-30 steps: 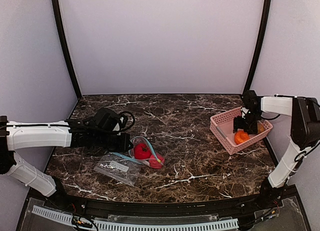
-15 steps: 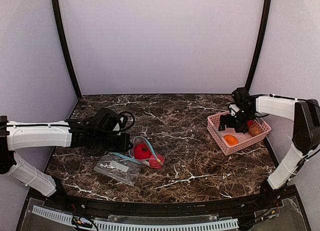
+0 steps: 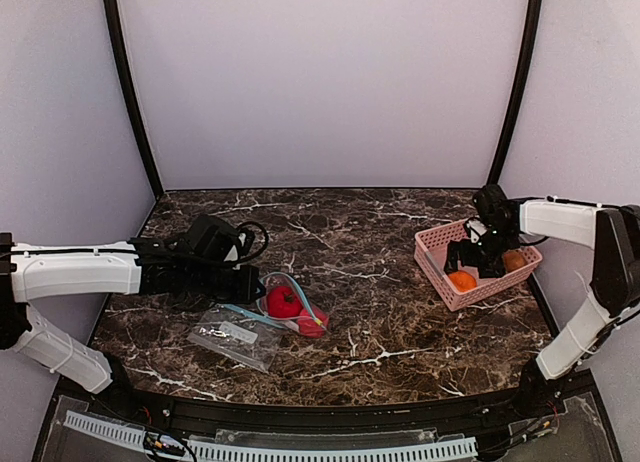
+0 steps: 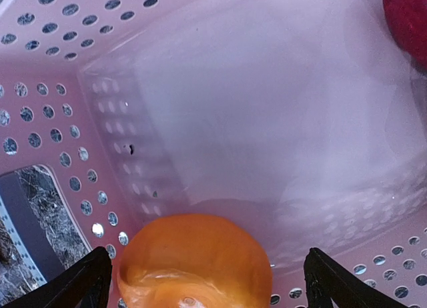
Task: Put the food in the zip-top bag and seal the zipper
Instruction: Pick up the fake vegetable from the center of the board.
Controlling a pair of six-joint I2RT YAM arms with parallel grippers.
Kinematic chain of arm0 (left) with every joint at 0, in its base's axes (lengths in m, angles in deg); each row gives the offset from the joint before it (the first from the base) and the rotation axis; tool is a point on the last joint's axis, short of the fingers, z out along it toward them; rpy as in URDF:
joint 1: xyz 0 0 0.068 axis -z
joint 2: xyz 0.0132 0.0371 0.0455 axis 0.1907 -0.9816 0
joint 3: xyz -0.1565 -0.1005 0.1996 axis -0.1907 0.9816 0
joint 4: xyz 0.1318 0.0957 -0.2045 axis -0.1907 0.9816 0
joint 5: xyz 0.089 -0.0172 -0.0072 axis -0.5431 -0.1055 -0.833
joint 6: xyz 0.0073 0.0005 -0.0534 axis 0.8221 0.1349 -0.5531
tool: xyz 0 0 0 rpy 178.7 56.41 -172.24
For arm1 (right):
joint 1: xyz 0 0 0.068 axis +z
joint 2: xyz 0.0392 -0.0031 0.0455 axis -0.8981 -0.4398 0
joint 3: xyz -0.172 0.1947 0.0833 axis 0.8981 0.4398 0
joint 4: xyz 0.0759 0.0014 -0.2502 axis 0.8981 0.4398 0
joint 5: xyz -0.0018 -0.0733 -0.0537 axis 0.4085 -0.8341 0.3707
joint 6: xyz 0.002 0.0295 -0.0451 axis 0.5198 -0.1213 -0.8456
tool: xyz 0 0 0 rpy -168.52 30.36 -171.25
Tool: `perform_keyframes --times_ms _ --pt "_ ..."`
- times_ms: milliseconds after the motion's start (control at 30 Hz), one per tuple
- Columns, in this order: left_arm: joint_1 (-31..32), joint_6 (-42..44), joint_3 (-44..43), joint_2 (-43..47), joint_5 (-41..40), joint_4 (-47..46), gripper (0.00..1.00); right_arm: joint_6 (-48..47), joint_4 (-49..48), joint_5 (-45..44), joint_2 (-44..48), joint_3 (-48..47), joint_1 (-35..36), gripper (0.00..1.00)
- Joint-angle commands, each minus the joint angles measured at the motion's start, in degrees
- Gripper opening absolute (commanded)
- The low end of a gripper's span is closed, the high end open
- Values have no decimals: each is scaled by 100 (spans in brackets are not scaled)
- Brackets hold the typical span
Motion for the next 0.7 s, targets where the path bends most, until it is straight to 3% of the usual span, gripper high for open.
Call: perform_keyframes --times_ms 0,200,500,667 --pt "-23 -19 30 128 -7 75 1 -71 42 258 37 180 90 99" --pt "-22 -15 17 131 -5 73 1 178 -125 -269 -175 280 127 98" --pt "-24 -49 127 371 -129 190 1 175 -284 -508 -426 -147 -117 78" --pt "-24 -64 166 468 -164 234 1 31 -346 -489 -571 -356 -371 73"
